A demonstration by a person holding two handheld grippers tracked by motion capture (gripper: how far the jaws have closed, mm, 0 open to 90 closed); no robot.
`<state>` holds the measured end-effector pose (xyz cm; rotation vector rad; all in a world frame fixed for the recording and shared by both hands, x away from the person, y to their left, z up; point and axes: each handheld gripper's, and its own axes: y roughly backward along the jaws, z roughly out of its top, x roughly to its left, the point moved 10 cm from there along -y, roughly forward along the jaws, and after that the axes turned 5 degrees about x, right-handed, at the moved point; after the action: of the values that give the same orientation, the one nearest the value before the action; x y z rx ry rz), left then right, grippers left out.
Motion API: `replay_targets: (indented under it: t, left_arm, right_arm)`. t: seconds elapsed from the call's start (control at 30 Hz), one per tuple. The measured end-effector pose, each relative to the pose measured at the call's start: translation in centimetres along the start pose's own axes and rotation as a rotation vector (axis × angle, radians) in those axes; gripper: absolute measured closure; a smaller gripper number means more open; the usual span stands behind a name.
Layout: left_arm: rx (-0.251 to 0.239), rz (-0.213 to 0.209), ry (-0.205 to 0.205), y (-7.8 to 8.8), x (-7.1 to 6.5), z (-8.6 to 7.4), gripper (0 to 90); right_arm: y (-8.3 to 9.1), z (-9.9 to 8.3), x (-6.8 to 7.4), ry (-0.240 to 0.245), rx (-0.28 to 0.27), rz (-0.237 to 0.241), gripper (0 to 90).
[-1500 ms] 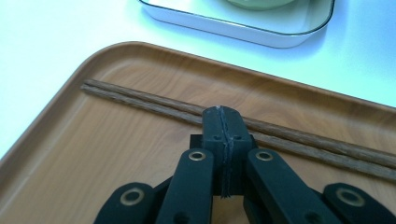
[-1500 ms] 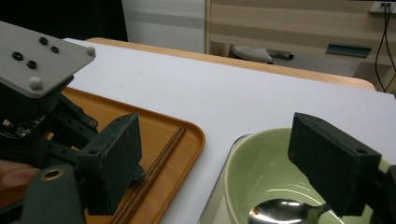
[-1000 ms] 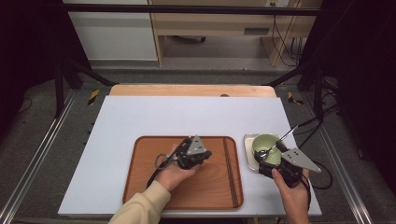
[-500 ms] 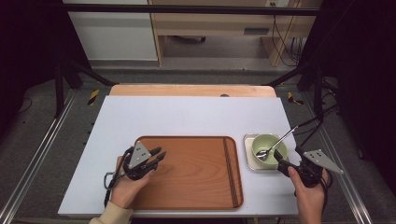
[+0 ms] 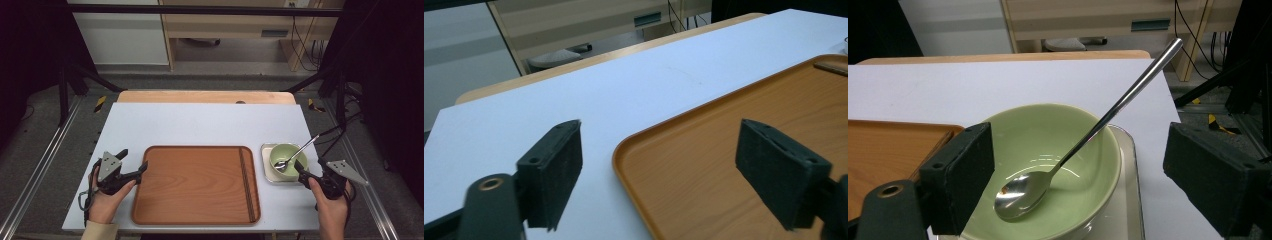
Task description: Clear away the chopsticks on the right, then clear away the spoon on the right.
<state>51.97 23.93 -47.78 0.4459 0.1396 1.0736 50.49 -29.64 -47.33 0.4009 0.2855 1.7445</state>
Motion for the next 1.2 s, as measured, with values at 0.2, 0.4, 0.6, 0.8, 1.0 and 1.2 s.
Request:
replay_targets:
  t: [0.2,0.4,0.6,0.8,1.0,1.2]
  left_arm:
    - [-0.03,0.031,0.067,1.0,2.4,-1.2,6.0]
    - [-0.076,0.087,0.128,2.1,4.2,-3.2,4.3]
    - [-0.101,0.105,0.119,2.2,4.7,-3.3,4.3]
    - [-0.12,0.091,0.109,2.0,4.4,-3.1,4.2]
    - [-0.132,0.09,0.107,2.0,4.3,-3.0,4.2]
    - [-0.133,0.098,0.107,2.0,4.3,-3.0,4.3]
  right_arm:
    - [-0.1,-0.1,0.0,-0.013,0.007,0.0,12.4]
    - [-0.5,-0.2,-0.1,-0.011,0.046,-0.008,13.1]
    - [-1.6,0.2,-0.6,0.045,0.119,-0.025,19.1]
    - [-2.8,1.3,-1.7,0.026,0.201,-0.011,20.2]
    - [-4.2,1.5,-2.7,-0.013,0.259,0.017,20.9]
    - [-5.4,1.5,-3.6,-0.06,0.27,0.04,22.4]
